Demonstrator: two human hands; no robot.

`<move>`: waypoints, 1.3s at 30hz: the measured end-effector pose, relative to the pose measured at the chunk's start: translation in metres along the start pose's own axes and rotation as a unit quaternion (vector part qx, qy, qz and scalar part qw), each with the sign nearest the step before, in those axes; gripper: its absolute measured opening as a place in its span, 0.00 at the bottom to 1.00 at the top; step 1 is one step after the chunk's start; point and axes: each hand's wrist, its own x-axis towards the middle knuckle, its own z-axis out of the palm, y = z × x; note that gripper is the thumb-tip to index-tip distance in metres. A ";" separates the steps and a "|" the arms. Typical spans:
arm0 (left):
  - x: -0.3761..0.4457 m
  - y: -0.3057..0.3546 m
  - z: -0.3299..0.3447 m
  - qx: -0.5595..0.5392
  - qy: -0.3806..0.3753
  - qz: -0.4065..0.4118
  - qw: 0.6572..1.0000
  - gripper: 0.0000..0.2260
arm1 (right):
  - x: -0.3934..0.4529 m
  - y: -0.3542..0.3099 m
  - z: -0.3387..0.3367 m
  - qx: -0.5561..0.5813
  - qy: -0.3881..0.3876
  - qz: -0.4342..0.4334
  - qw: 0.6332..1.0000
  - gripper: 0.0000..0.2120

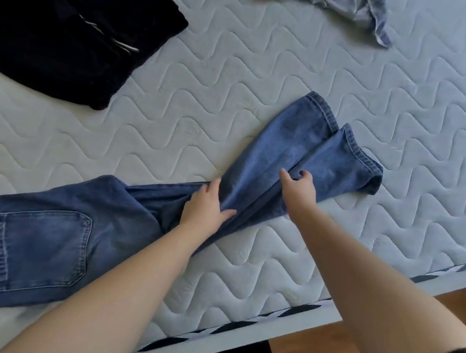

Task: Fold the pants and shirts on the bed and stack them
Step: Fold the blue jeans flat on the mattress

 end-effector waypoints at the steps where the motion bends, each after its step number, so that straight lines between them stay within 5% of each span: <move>1: 0.005 0.001 -0.002 -0.020 -0.026 -0.012 0.999 0.33 | 0.005 -0.003 0.000 0.005 -0.001 0.015 1.000 0.27; 6: 0.018 -0.001 -0.037 -0.103 -0.054 0.017 0.993 0.10 | 0.022 -0.008 -0.004 0.035 -0.007 0.023 0.999 0.08; 11: 0.038 -0.003 -0.100 -0.170 0.059 0.043 0.983 0.11 | 0.018 -0.007 -0.010 0.077 0.006 0.008 0.997 0.11; 16: 0.066 -0.008 -0.148 -0.220 0.198 -0.018 0.955 0.11 | 0.013 0.000 -0.020 0.095 -0.012 0.049 0.994 0.11; 21: 0.074 -0.025 -0.159 -0.168 0.296 -0.069 0.938 0.12 | 0.013 0.019 -0.026 0.102 -0.008 0.057 0.993 0.11; 26: 0.032 -0.021 -0.098 0.048 0.319 0.061 0.945 0.18 | 0.014 0.009 -0.026 0.189 -0.014 0.167 0.968 0.16; 28: 0.016 -0.012 -0.069 0.130 0.294 0.142 0.936 0.19 | 0.011 0.002 -0.027 0.280 -0.017 0.219 0.935 0.16; 31: 0.009 0.005 -0.036 0.124 0.190 0.215 0.950 0.19 | 0.009 0.006 -0.031 0.339 -0.010 0.171 0.925 0.22; 34: 0.015 0.024 -0.013 0.105 0.052 0.214 0.970 0.20 | -0.001 0.021 -0.053 0.345 0.028 0.120 0.930 0.16; 39: 0.034 0.054 0.012 0.160 -0.034 0.193 0.968 0.24 | -0.015 0.074 -0.095 0.365 0.076 0.137 0.918 0.09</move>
